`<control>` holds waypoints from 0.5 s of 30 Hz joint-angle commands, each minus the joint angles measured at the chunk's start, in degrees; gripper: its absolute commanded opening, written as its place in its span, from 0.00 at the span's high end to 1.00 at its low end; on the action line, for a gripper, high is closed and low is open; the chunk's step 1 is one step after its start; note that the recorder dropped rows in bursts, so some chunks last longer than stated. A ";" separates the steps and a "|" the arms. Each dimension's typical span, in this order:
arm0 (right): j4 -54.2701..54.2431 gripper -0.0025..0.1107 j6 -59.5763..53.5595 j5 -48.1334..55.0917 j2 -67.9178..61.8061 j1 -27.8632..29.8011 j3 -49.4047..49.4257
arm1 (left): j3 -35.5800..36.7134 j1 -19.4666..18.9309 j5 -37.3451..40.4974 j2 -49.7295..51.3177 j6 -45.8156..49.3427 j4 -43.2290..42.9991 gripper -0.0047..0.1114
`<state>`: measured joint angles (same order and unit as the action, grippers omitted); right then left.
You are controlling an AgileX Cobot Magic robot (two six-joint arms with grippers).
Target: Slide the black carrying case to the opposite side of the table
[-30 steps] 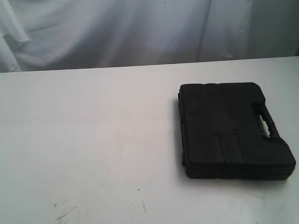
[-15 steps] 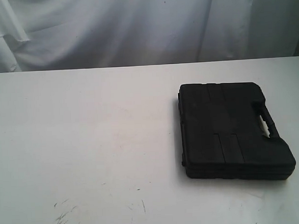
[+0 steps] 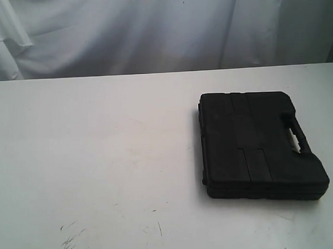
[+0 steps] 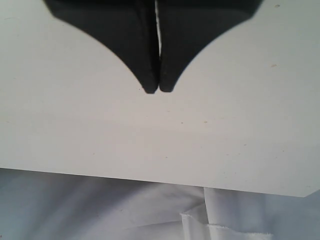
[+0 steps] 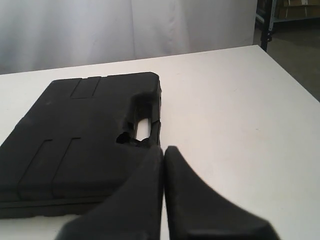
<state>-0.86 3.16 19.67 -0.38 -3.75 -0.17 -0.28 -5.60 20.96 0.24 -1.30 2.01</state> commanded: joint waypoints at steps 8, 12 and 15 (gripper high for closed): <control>0.37 0.98 -0.55 0.17 0.38 0.40 0.17 | 0.28 -0.18 -0.55 -0.24 0.06 -0.09 0.96; 0.37 0.98 -0.55 0.17 0.38 0.40 0.17 | 0.28 -0.18 -0.55 -0.24 0.06 -0.09 0.96; 0.37 0.98 -0.55 0.17 0.38 0.40 0.17 | 0.28 -0.18 -0.55 -0.24 0.06 -0.09 0.96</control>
<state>-0.71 3.16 19.80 -0.38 -3.75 -0.17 -0.28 -5.60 20.96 0.24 -1.30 2.01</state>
